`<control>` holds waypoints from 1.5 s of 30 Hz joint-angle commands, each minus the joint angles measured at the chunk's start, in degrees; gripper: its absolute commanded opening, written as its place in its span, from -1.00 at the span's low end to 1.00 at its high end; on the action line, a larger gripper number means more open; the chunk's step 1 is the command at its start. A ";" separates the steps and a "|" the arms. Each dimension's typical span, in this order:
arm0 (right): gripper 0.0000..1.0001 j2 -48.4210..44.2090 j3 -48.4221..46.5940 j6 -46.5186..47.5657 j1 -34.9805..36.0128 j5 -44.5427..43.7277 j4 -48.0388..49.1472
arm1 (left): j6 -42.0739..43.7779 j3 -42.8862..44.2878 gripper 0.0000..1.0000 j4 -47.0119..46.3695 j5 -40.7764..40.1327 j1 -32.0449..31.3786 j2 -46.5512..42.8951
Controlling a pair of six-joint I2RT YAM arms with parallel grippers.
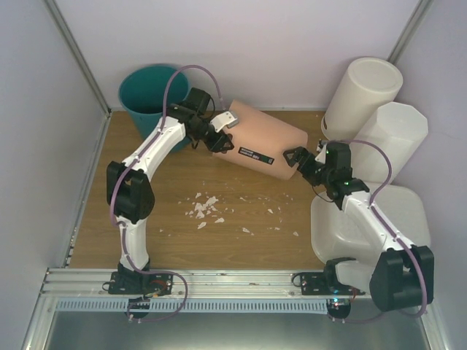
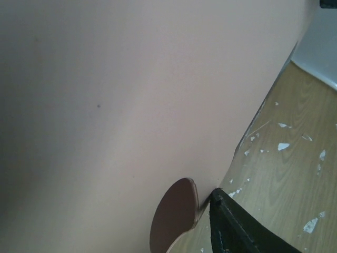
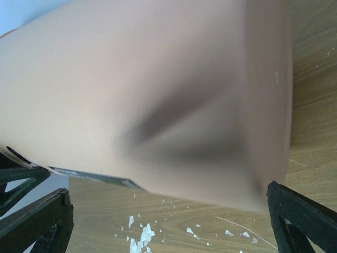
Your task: Turn the large container upside down
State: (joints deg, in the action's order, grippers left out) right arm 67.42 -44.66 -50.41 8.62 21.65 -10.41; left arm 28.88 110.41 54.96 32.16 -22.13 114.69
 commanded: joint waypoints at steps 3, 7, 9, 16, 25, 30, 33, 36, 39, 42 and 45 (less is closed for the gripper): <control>1.00 1.49 -0.33 0.56 -0.10 3.44 3.68 | 0.85 -2.39 -0.26 -4.62 -1.76 0.42 -3.98; 1.00 2.46 -1.49 1.99 -0.06 5.72 5.74 | -0.46 -2.53 -0.20 -3.48 4.91 0.36 -2.62; 1.00 3.11 -2.56 3.50 -0.04 5.77 5.64 | -1.29 -2.37 -0.18 -3.55 7.47 0.38 -2.21; 1.00 5.66 -6.13 7.33 -0.02 3.57 3.42 | -1.17 -0.57 -0.15 -1.74 4.92 0.36 -0.96; 1.00 9.21 -11.61 14.89 -0.36 -8.86 -1.69 | 0.83 -5.41 -0.37 -3.10 -4.27 0.40 -1.92; 1.00 12.74 -16.32 19.29 -1.30 -11.12 -3.35 | 0.58 -7.51 -0.65 -4.75 -8.50 0.42 -2.84; 1.00 15.09 -17.36 20.03 -1.45 -7.85 -1.33 | 0.24 -8.95 -0.74 -6.27 -9.83 0.42 -3.47; 1.00 18.16 -17.15 19.74 -1.43 -2.23 1.92 | -0.62 -10.91 -0.88 -8.55 -10.16 0.37 -4.15; 1.00 20.15 -16.22 17.34 -1.42 4.00 4.80 | -1.65 -13.20 -0.97 -11.24 -9.66 0.39 -4.75; 1.00 19.14 -14.45 14.97 -1.42 7.05 7.23 | -3.26 -16.31 -1.00 -15.09 -8.94 0.35 -5.87; 1.00 17.24 -13.78 14.04 -1.30 8.85 7.55 | -5.00 -18.56 -1.00 -18.63 -7.72 -0.03 -6.62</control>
State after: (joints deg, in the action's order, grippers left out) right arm 87.37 -59.24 -34.24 7.22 23.88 -6.28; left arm 26.92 94.39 43.83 25.85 -21.98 110.45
